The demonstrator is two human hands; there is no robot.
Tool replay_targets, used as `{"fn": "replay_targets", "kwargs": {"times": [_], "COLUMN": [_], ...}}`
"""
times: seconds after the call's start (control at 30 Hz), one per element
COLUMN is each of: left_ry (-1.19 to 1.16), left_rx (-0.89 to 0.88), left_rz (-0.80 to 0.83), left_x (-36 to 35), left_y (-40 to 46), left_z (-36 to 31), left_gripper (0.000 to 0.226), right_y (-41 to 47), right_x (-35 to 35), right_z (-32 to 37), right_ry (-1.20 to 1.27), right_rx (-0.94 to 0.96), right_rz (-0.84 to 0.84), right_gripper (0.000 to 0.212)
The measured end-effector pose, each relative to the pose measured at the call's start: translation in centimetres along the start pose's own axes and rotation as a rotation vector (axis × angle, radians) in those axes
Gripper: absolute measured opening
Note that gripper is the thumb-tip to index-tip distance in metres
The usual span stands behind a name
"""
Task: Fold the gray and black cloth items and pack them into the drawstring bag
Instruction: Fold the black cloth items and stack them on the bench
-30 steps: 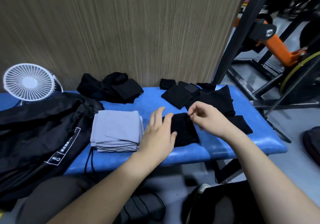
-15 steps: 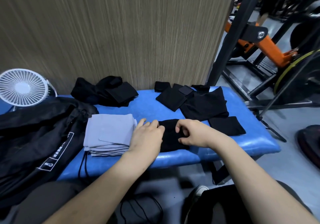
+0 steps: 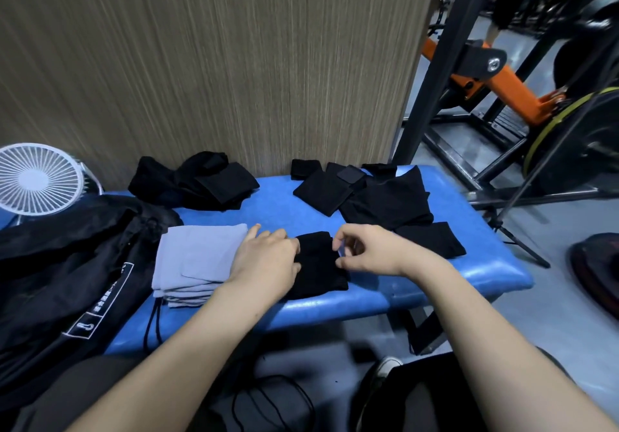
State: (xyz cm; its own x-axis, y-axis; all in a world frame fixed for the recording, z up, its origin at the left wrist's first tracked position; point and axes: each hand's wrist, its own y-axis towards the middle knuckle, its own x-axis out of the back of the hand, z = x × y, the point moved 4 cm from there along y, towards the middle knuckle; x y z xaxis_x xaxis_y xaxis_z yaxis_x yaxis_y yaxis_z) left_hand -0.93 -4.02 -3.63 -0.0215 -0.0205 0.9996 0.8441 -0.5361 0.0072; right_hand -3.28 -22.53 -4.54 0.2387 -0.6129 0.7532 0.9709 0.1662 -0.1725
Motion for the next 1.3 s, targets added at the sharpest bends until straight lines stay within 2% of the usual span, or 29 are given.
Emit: {"fn": "replay_targets", "kwargs": {"times": [0.13,0.23,0.47,0.6,0.7,0.9,1.0,1.17,1.3], "left_ry": [-0.164,-0.257,-0.14,-0.126,-0.103,-0.173,-0.236,-0.24,-0.23], "left_rx": [0.026,-0.022,-0.116,-0.146,-0.174,-0.207,-0.262,-0.376,-0.41], "left_rz": [-0.161,-0.198,-0.059,-0.029,-0.106,-0.316,-0.434,-0.552,-0.608], "left_x": [1.3,1.4,-0.1,-0.7,-0.6,0.9,2.7,4.8,6.0], "left_y": [1.4,4.1,10.3,11.7,11.9,11.9,11.6,10.2,8.8], "left_z": [-1.6,-4.3,-9.3,-10.0,-9.4,-9.2,-9.5,-9.5,-8.0], "left_gripper": [0.024,0.025,0.048,0.04,0.021,0.022,0.021,0.019,0.019], "right_y": [-1.4,-2.1,-2.4,-2.1,-1.5,-1.3,-1.4,-1.7,-1.6], "right_x": [4.4,6.6,7.8,8.3,8.0,8.3,8.4,8.5,8.5], "right_z": [-3.1,-6.3,-9.8,-10.8,-11.0,-10.5,-10.0,-9.5,-9.1], "right_ry": [0.054,-0.098,-0.371,-0.402,-0.408,-0.443,-0.463,-0.487,-0.489], "right_rx": [-0.086,-0.195,-0.415,-0.512,-0.531,-0.497,-0.504,-0.545,-0.536], "right_rz": [-0.19,-0.388,-0.562,-0.663,-0.662,-0.767,-0.832,-0.892,-0.957], "right_gripper": [0.018,0.025,0.038,0.04,0.038,0.035,0.025,0.013,0.015]}}
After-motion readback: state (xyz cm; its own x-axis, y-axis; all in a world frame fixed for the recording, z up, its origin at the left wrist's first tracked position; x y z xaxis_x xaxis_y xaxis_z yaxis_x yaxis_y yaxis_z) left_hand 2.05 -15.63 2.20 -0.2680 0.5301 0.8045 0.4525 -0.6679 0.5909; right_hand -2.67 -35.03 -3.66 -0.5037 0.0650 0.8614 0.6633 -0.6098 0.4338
